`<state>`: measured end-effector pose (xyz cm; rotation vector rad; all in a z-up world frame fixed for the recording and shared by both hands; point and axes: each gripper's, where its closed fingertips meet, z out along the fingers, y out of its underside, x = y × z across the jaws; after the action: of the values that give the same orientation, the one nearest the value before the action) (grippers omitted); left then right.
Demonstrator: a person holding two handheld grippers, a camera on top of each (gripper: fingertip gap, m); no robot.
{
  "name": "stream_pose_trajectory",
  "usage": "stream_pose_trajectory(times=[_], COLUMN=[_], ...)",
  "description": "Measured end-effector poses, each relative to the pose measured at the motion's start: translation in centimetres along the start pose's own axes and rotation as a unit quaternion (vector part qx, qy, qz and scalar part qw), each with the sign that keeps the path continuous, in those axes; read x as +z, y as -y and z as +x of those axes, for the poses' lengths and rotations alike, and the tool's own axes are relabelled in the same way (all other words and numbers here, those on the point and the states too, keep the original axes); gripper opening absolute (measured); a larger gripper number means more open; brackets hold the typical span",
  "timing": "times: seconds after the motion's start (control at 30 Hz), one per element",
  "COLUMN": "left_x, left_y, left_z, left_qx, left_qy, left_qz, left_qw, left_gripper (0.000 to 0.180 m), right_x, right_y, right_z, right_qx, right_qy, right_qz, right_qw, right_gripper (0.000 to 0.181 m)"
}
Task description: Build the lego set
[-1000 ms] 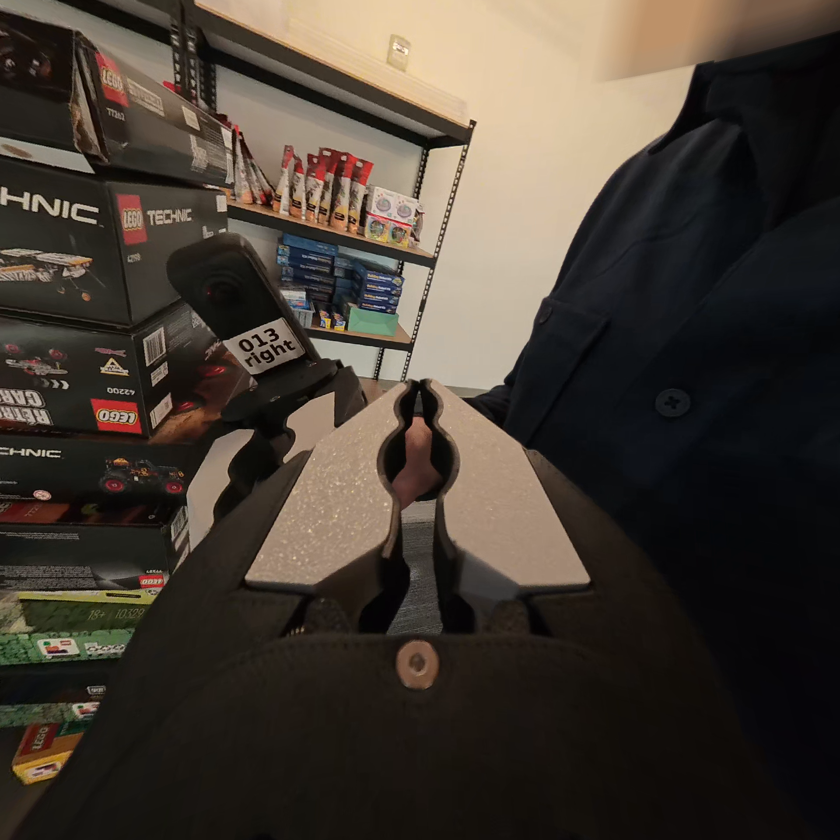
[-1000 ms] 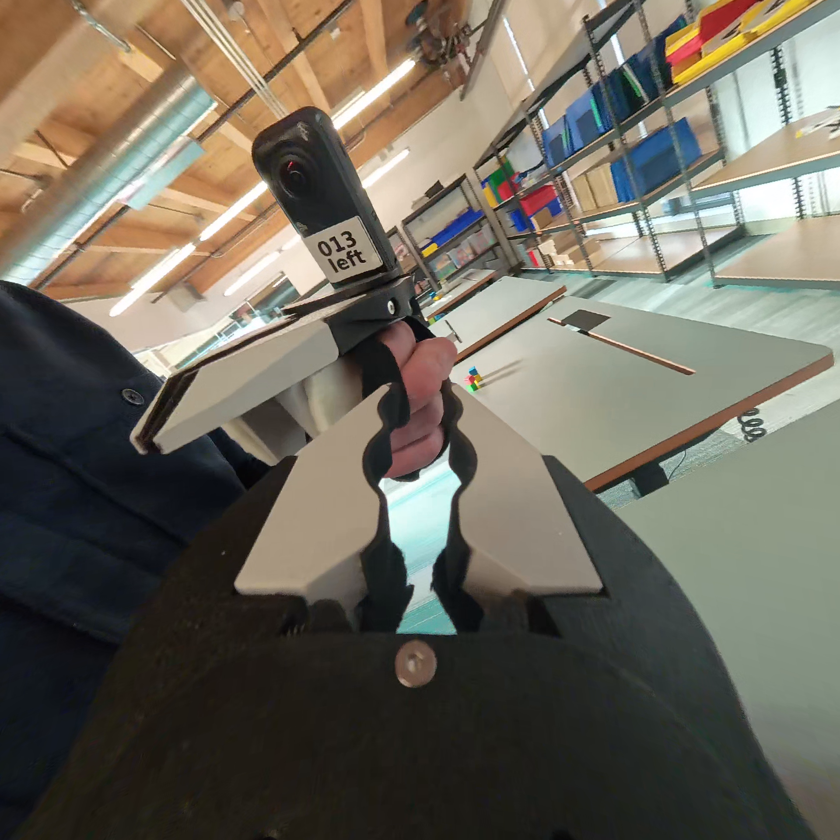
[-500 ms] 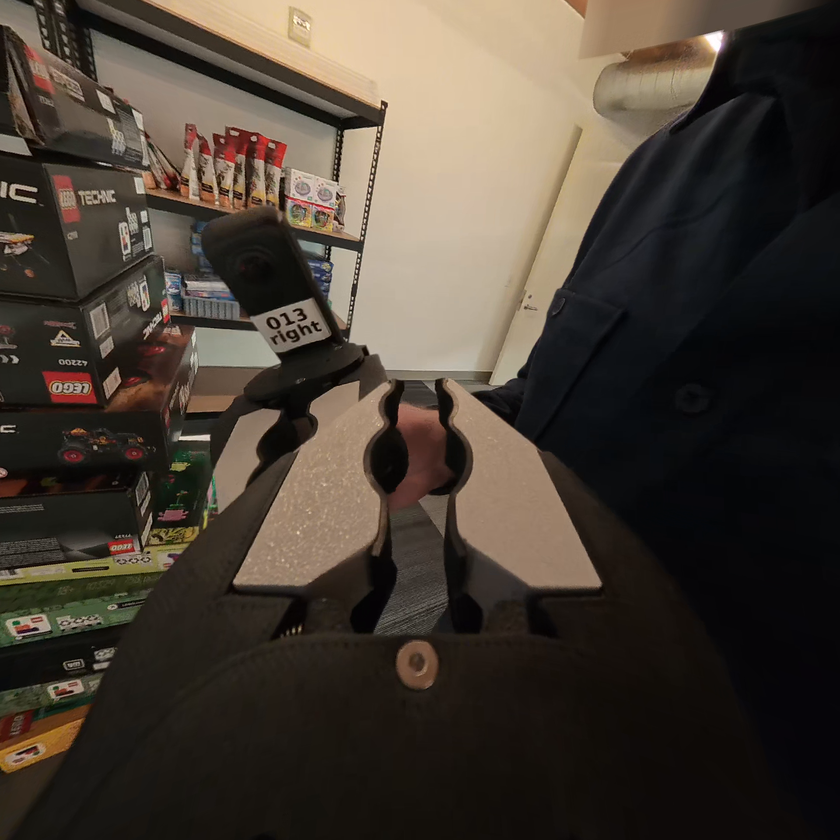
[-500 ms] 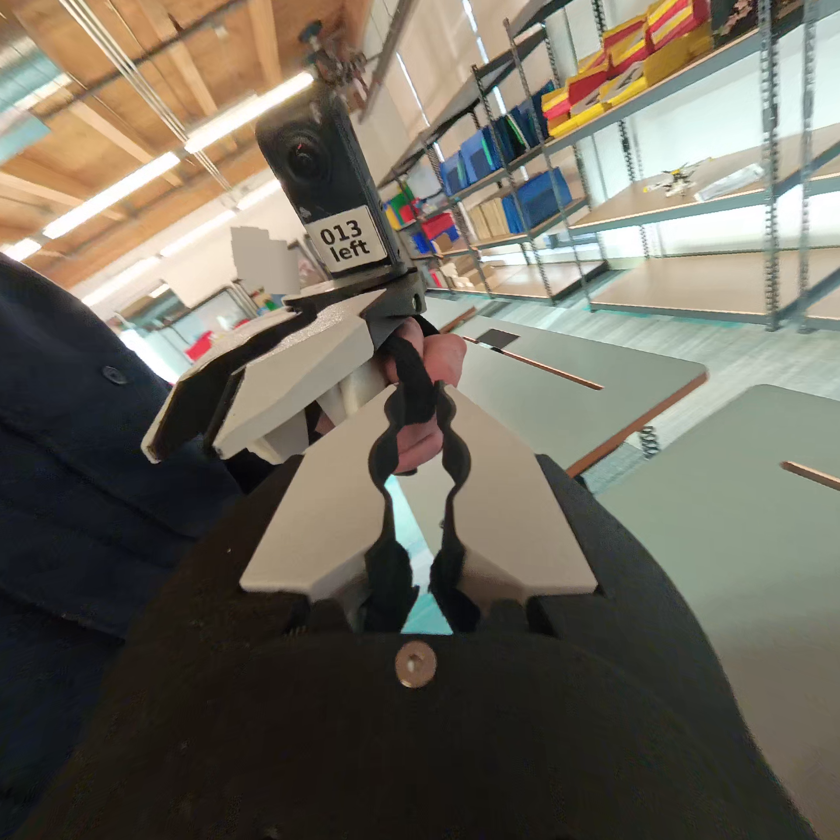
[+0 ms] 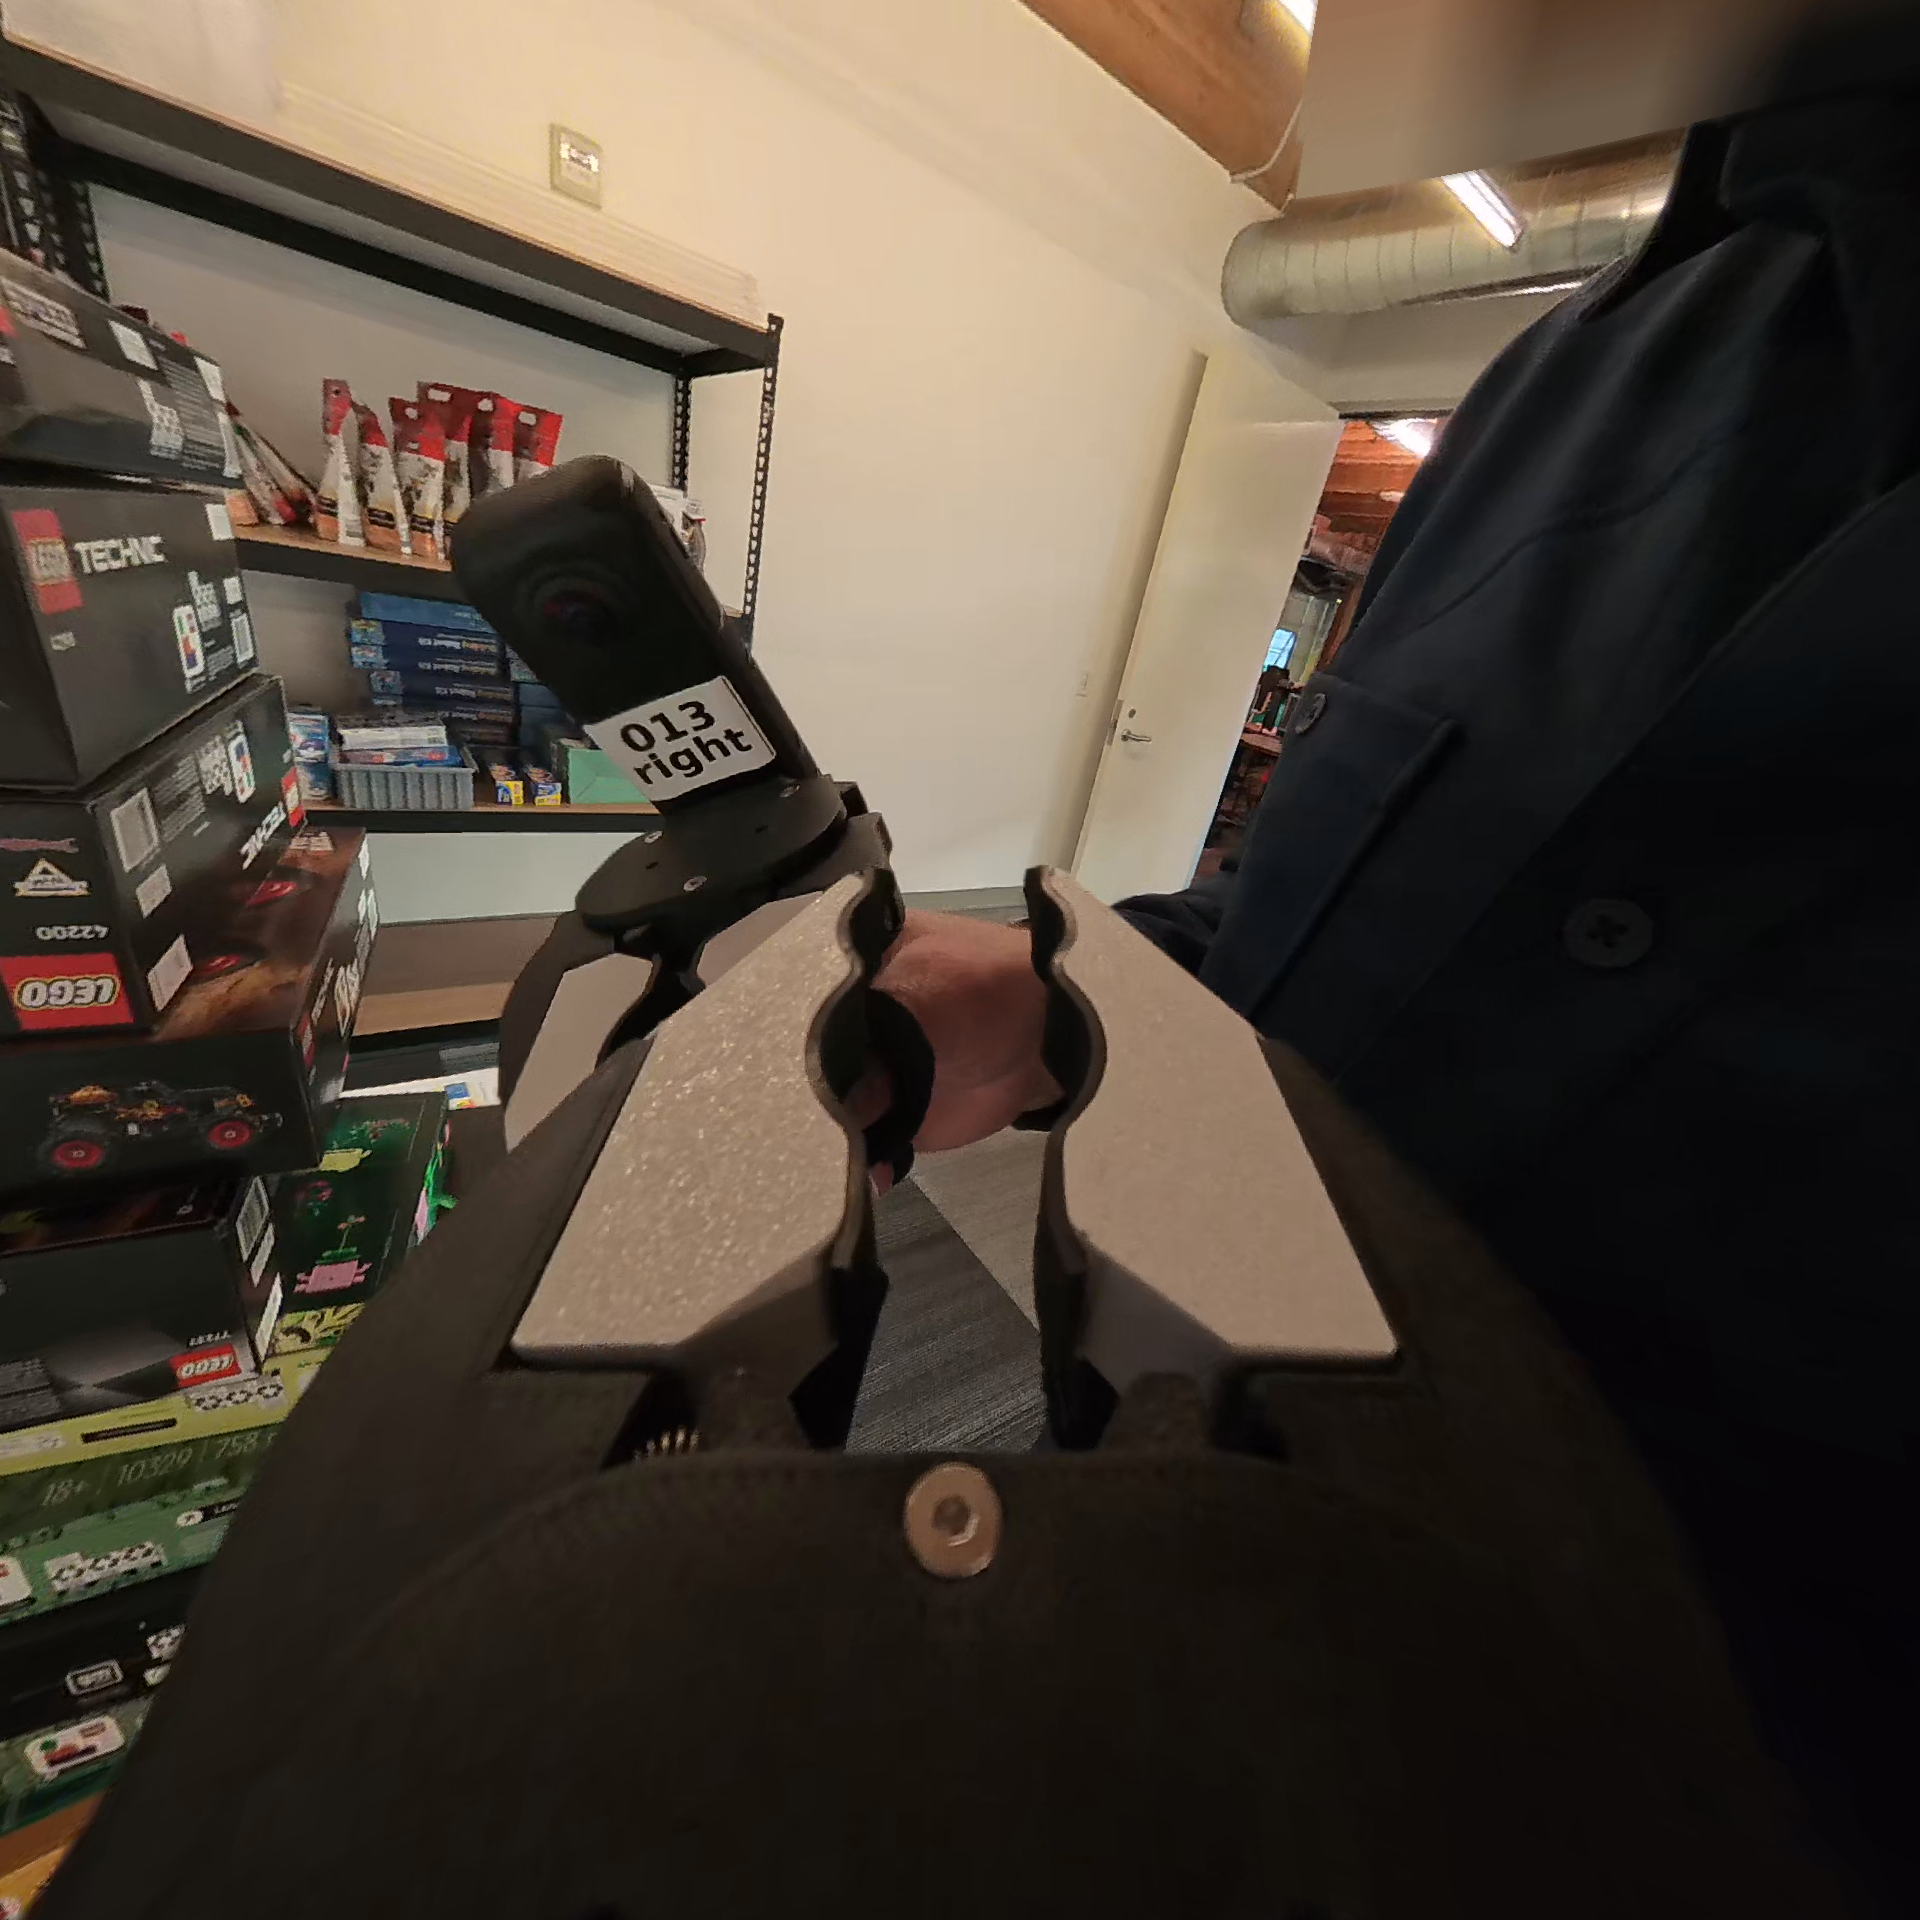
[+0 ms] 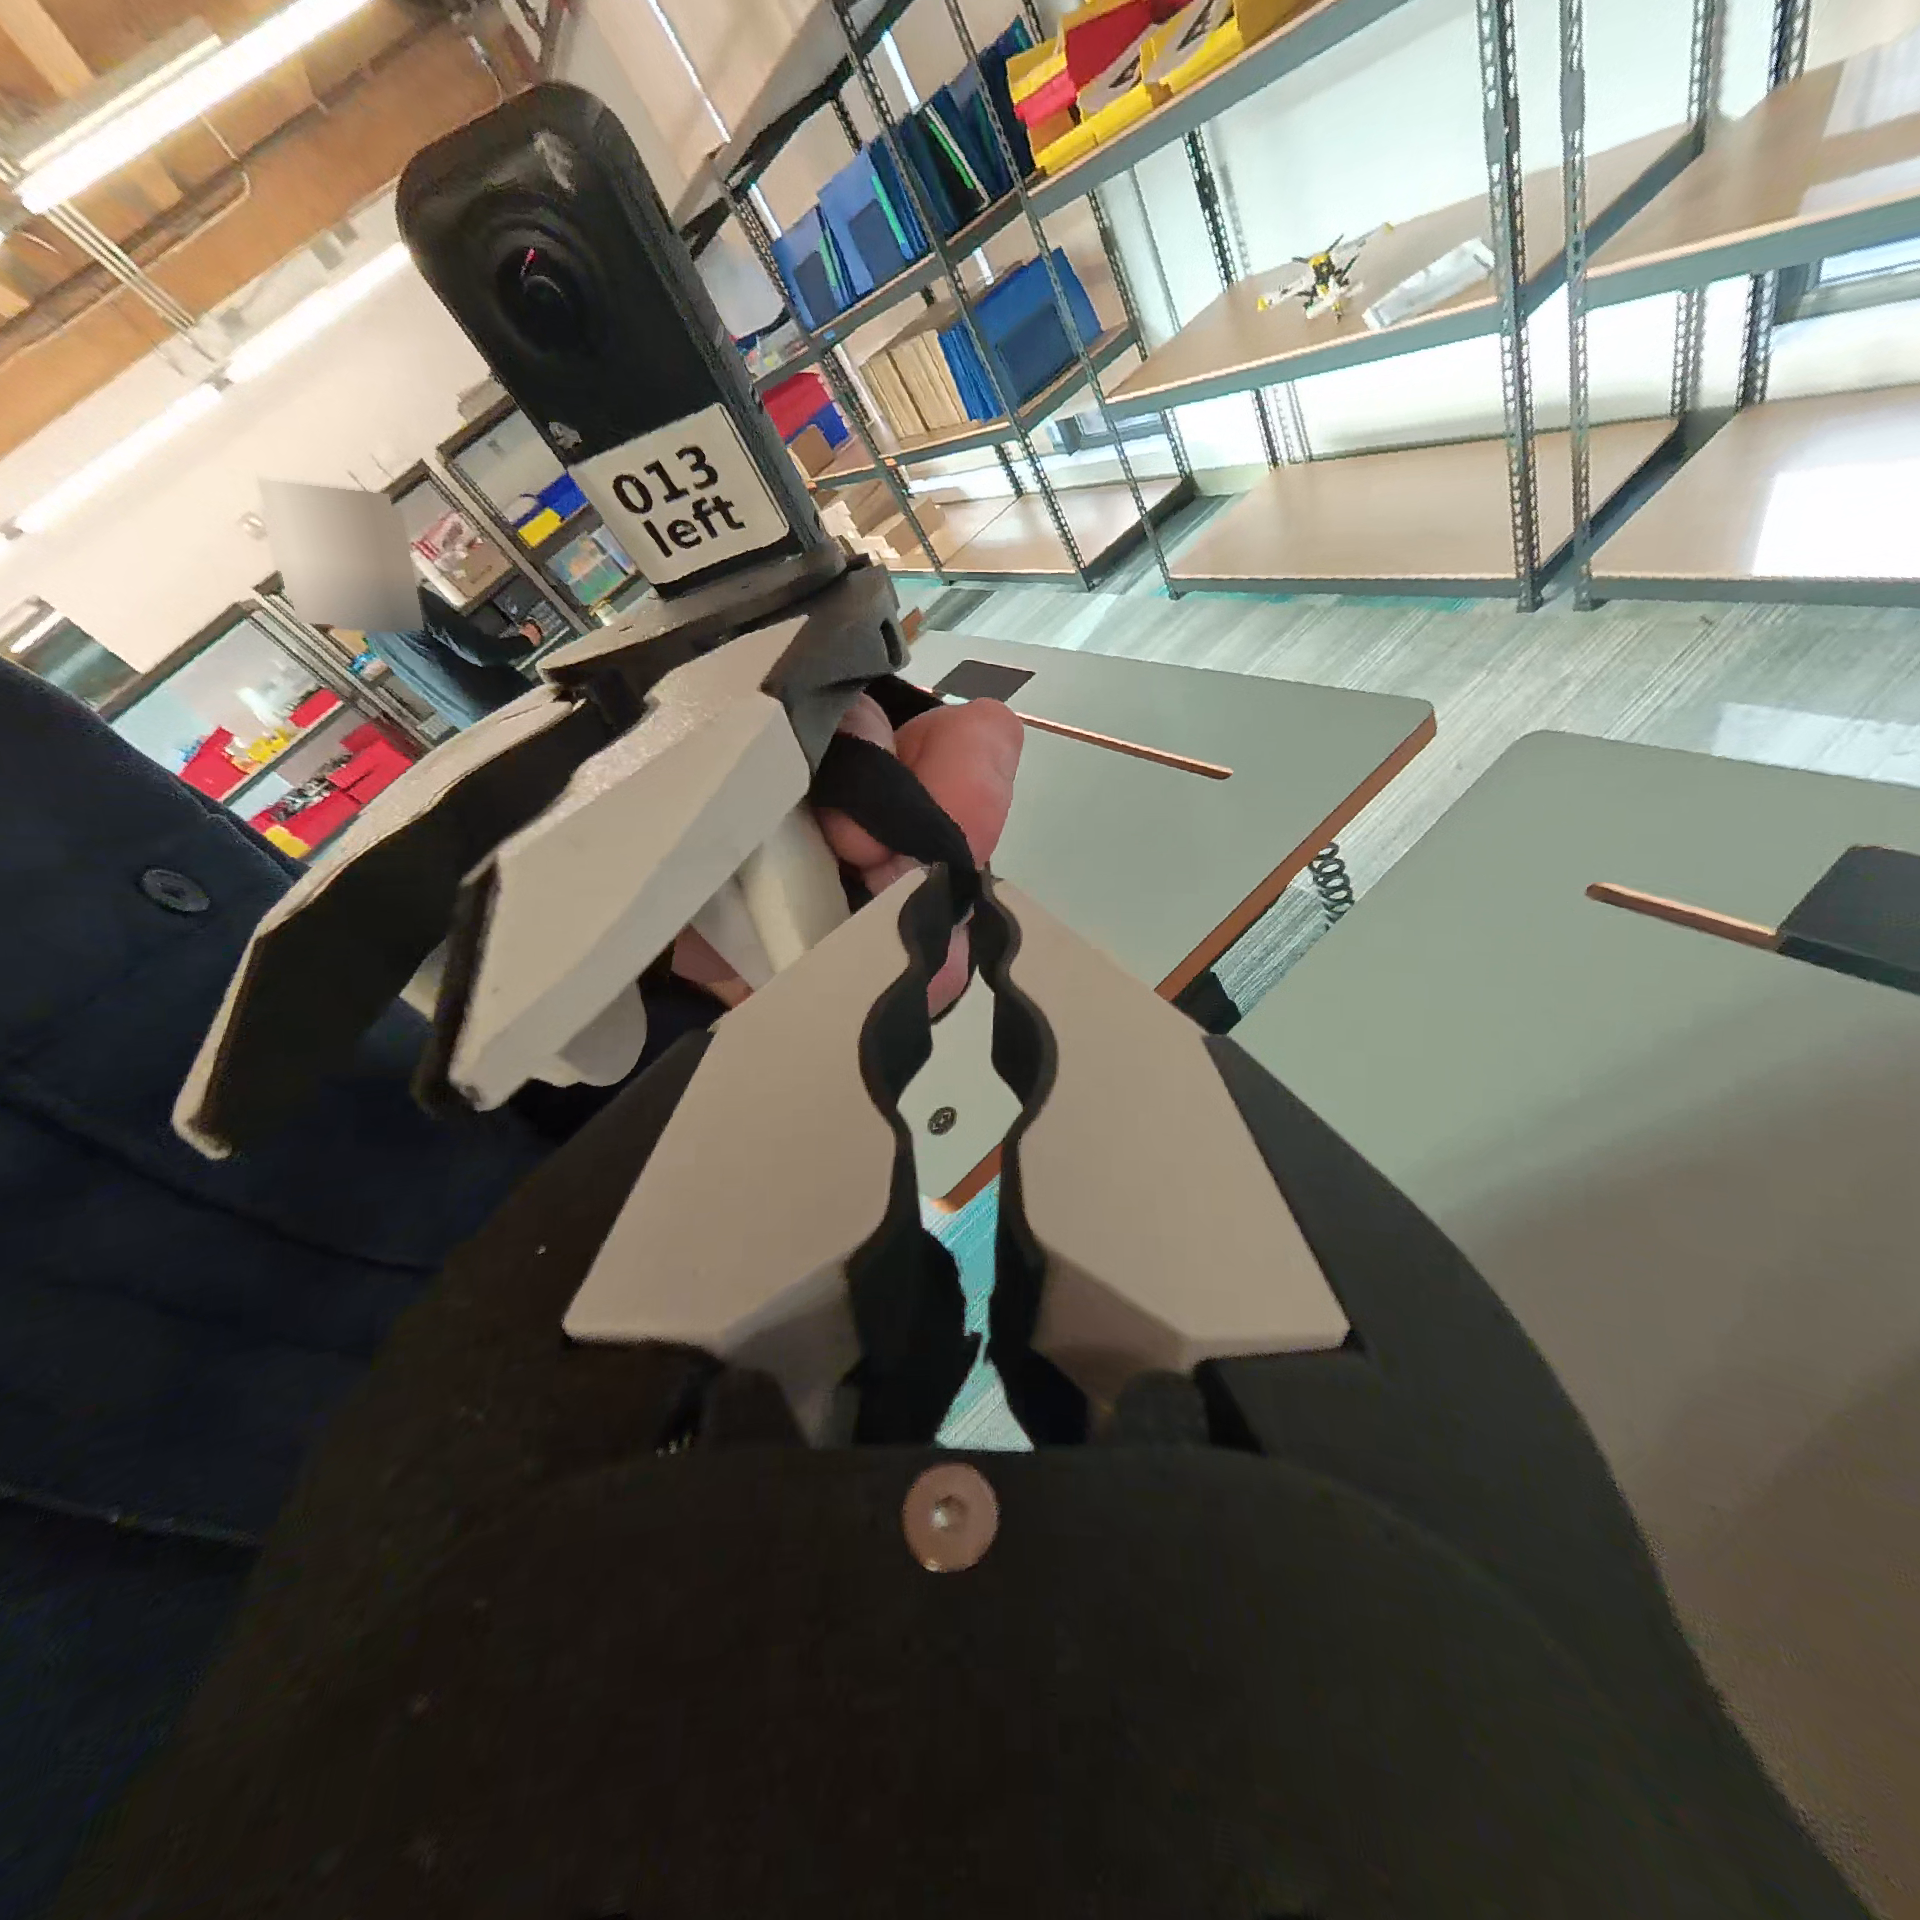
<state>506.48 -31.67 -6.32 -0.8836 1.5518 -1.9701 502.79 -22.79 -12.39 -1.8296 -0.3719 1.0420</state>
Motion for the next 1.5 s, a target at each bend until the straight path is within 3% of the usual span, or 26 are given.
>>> stream_pose_trajectory(times=[0.23,0.5,0.87,1.07,1.33,1.43,1.5], left_x=[0.3,1.6,2.1,1.2,0.1,-0.1,-0.2], left_y=[0.1,0.3,-1.9,-3.5,-3.1,-2.8,-2.0], left_z=[0.2,1.8,3.1,3.6,2.1,0.5,-0.8], left_qx=[-0.016,-0.049,-0.086,-0.08,-0.095,-0.1,-0.111], left_qy=[-0.036,-0.118,-0.176,-0.173,-0.116,-0.088,-0.076], left_qz=[0.001,0.021,-0.034,-0.062,-0.029,-0.026,-0.017], left_qw=[0.999,0.992,0.98,0.98,0.988,0.991,0.991], left_gripper=[0.014,0.038,0.036,0.018,0.042,0.042,0.031], right_x=[-0.9,-2.5,-2.7,-1.3,-2.8,-6.0,-9.1], right_y=[-0.3,-0.8,-2.0,-3.1,-2.0,-0.5,0.8], right_z=[0.5,1.0,1.2,0.5,1.2,2.2,3.0], right_qx=[-0.004,0.001,-0.048,-0.066,-0.106,-0.118,-0.135], right_qy=[-0.044,-0.067,-0.127,-0.11,-0.109,-0.127,-0.151], right_qz=[-0.012,-0.016,-0.057,-0.075,-0.053,-0.025,-0.008], right_qw=[0.999,0.998,0.989,0.989,0.987,0.985,0.979], right_gripper=[0.002,0.003,0.001,0.001,0.0,0.0,0.0])
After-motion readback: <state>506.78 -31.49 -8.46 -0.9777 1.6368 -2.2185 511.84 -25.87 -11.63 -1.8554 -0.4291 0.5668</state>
